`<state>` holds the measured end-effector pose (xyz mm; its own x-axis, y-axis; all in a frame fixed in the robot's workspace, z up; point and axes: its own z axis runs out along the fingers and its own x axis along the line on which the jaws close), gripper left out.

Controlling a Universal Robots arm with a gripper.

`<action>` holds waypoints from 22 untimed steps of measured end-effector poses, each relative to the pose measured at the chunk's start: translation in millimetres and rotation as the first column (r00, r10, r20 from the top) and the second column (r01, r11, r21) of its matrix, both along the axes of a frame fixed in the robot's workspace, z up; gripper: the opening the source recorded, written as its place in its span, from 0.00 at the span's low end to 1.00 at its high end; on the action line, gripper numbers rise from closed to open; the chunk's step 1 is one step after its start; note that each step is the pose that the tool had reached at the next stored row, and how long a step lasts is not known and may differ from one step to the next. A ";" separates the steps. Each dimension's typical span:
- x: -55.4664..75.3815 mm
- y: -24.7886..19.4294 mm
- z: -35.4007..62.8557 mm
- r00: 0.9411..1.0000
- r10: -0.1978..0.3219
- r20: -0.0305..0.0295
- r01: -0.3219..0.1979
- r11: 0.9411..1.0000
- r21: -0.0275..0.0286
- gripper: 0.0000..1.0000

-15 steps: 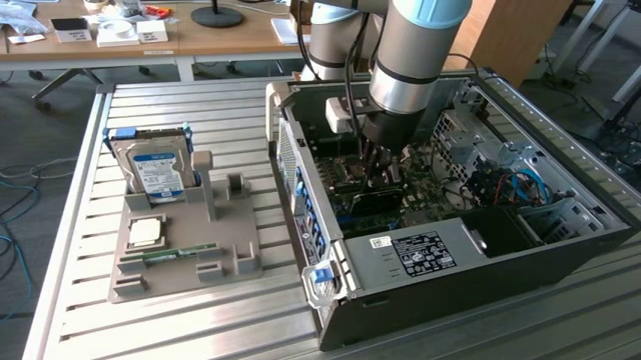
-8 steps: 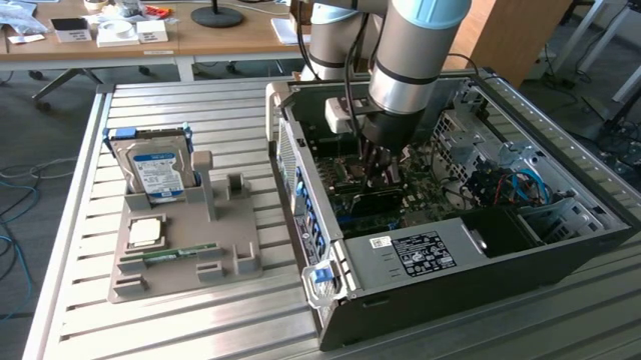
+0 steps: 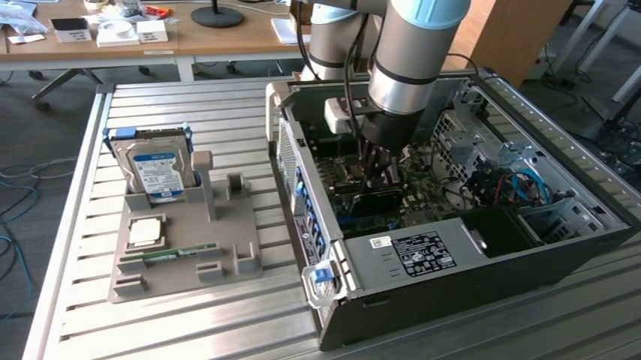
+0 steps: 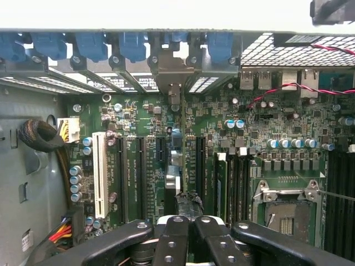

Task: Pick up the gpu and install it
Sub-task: 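Press down on the gpu until it lock into place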

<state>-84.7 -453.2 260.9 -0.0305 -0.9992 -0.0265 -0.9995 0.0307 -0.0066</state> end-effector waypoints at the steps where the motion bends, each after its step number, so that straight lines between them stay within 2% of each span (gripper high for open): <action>1: -0.1 0.0 -0.2 1.000 0.000 0.000 0.000 1.000 0.000 0.11; 15: -0.6 0.1 -0.7 1.000 0.000 0.000 0.000 1.000 0.001 0.11; 18: -0.6 0.2 2.2 1.000 0.000 0.001 0.000 1.000 0.002 0.11; 19: -0.6 0.1 4.6 1.000 0.000 0.000 0.000 1.000 0.001 0.11; 22: -0.5 0.3 10.1 1.000 0.000 0.000 0.000 1.000 0.000 0.11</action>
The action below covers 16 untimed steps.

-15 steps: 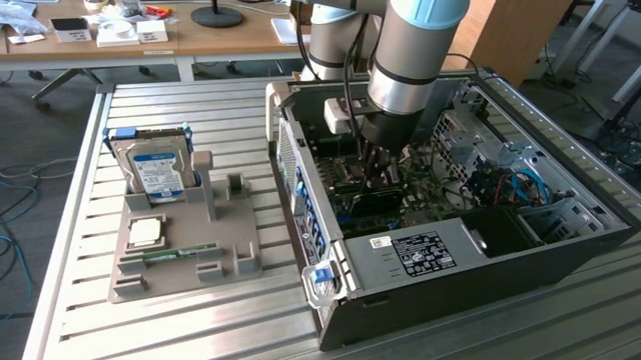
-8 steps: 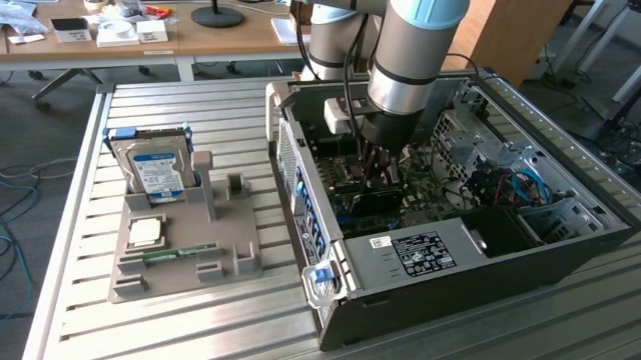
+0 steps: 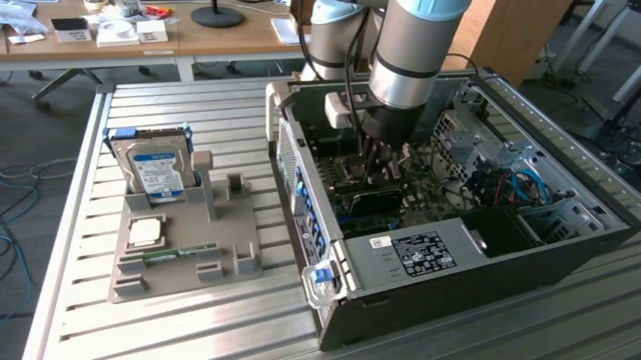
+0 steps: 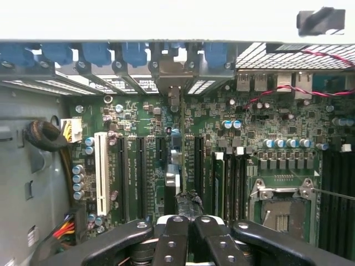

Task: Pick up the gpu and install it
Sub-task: 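Press down on the gpu until it lock into place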

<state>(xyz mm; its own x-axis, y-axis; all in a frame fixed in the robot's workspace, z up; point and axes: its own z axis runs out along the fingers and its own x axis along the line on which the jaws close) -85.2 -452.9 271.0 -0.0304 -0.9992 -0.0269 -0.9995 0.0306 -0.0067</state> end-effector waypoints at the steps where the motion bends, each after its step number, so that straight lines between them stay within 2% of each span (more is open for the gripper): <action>1: 0.0 0.1 1.9 1.000 0.000 0.000 0.000 1.000 0.000 0.11; 9: 0.3 1.6 19.2 1.000 0.000 0.000 0.000 1.000 -0.001 0.11; 16: 0.8 2.5 37.0 1.000 0.000 0.000 0.000 1.000 -0.005 0.11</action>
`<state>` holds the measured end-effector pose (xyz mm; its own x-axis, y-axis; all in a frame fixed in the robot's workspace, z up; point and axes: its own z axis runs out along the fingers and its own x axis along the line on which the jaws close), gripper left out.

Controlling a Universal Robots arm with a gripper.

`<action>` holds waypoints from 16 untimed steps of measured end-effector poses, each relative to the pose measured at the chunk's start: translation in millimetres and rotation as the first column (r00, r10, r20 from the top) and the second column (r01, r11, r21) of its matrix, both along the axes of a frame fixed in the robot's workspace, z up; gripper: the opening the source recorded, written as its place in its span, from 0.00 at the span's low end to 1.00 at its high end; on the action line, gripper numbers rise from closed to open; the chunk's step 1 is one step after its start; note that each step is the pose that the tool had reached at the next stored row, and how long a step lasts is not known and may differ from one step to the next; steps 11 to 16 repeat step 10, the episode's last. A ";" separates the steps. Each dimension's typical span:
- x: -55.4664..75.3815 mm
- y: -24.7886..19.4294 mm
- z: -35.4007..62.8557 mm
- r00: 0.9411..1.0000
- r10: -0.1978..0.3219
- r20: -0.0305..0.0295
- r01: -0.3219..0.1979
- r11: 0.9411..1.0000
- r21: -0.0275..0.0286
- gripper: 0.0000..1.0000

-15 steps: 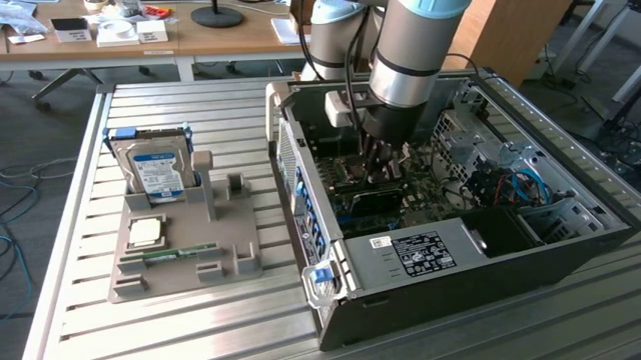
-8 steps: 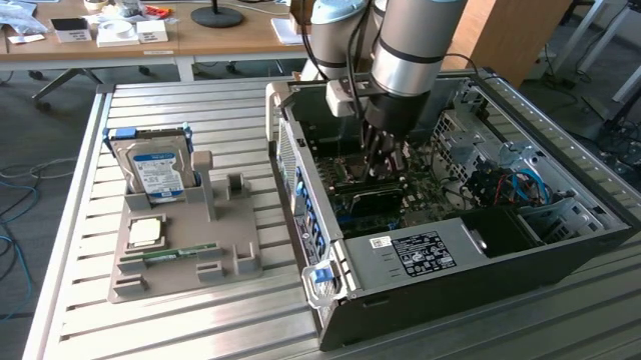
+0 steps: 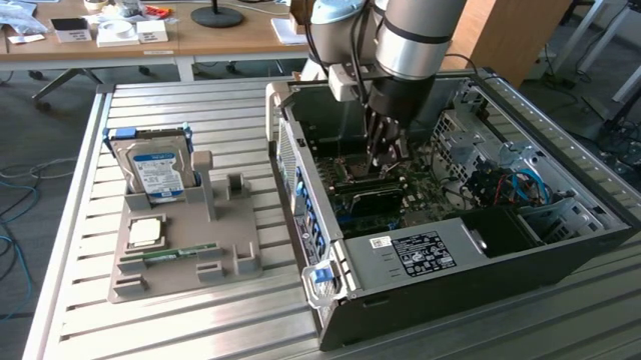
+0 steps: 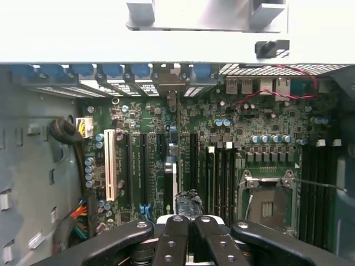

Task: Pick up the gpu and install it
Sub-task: 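Press down on the gpu until it lock into place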

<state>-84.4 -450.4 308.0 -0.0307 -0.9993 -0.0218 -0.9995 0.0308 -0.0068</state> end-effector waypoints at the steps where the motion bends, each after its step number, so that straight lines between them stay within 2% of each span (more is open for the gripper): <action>1: 0.2 0.1 2.3 1.000 0.000 0.000 0.000 1.000 -0.001 0.11; 4: 0.5 0.3 6.0 1.000 0.000 0.000 0.000 1.000 -0.003 0.11; 16: 0.5 0.3 6.0 1.000 0.000 0.000 0.000 1.000 -0.003 0.11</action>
